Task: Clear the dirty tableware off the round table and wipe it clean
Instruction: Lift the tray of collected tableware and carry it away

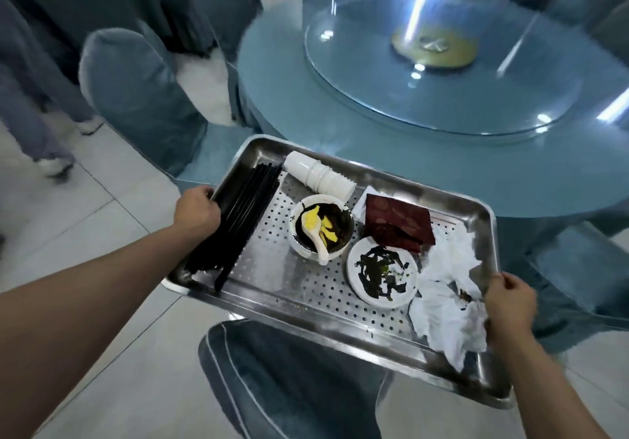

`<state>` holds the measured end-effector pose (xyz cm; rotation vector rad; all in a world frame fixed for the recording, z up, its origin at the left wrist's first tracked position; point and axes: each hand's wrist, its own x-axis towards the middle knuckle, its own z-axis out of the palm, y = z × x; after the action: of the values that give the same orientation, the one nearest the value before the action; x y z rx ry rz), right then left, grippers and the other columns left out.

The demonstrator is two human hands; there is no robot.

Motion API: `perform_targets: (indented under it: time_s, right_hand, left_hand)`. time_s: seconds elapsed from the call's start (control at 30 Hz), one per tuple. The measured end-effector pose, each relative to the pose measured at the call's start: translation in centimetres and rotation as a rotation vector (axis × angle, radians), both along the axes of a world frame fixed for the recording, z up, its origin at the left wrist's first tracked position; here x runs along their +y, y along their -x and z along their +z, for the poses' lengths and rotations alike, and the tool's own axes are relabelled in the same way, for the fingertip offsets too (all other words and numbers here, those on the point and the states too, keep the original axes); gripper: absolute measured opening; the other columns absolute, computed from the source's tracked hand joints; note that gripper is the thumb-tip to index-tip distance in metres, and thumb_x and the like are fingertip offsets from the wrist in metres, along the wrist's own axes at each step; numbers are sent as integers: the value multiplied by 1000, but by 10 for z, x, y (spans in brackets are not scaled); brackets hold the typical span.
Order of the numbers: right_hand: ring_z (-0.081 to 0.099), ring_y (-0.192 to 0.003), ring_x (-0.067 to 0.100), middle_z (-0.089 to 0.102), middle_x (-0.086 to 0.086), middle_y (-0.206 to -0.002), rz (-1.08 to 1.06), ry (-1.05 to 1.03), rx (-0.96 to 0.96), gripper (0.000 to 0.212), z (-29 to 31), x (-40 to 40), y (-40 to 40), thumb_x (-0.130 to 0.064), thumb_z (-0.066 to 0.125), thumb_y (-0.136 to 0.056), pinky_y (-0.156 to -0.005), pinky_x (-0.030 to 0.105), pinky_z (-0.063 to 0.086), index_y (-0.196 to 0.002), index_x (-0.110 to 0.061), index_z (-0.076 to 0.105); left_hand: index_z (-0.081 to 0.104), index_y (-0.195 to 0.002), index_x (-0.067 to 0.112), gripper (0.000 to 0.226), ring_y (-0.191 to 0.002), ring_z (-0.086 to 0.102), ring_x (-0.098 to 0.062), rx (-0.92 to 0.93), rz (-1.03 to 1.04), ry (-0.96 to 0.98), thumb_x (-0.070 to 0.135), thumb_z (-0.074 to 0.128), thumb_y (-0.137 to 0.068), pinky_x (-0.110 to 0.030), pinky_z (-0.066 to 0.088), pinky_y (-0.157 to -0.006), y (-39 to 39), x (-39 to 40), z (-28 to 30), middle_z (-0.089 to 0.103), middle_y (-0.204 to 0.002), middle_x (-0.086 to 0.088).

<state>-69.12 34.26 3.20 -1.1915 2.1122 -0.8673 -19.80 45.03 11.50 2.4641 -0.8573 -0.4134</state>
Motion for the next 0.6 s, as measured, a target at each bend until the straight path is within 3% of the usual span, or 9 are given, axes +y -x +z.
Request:
perform_targets:
  time_s: [0.1,0.2,0.27,0.33,0.47,0.6]
  right_hand:
    - [65,-83,37,70,12,-88,100,-4,31,22,26,-19,-28,-23,51,-92,-80,46,56,-94,-13,70]
    - [66,-88,38,71,19,-96,178,13,14,26,56,-34,-66,-18,53,-93,-79,40,53,-104,-6,73]
    - [65,-96,42,71,22,-104,230,23,15,34,69,-41,-93,-25,55,-91,-88,44,51,-110,-3,73]
    - [65,-93,43,71,21,-100,289,28,17,43,77,-47,-121,-35,51,-84,-88,48,53,-107,-5,72]
    - [66,-75,45,69,17,-80,403,11,44,19,100,-45,-188,-25,51,-92,-72,55,57,-86,-15,65]
    - [66,-69,42,69,17,-80,507,12,76,21,122,-32,-265,-33,55,-89,-71,53,59,-87,-17,68]
  left_hand:
    - [72,-110,1,31,-107,63,-43,8,65,47,-4,52,-88,-40,48,-94,-25,28,22,70,-110,-26]
    - [73,-108,4,25,-106,64,-41,20,138,60,3,56,-89,-39,49,-93,-51,60,41,71,-108,-23]
    - [73,-110,6,26,-107,64,-40,29,197,74,5,56,-91,-38,49,-94,-68,83,54,71,-111,-22]
    - [73,-113,7,29,-109,64,-39,36,268,100,5,55,-91,-37,48,-95,-84,108,65,71,-112,-21]
    - [72,-119,9,34,-112,63,-39,55,412,132,4,55,-90,-36,48,-96,-117,165,85,70,-117,-20]
    - [73,-113,5,33,-110,63,-40,57,547,141,-3,54,-87,-37,49,-94,-149,225,98,71,-114,-21]
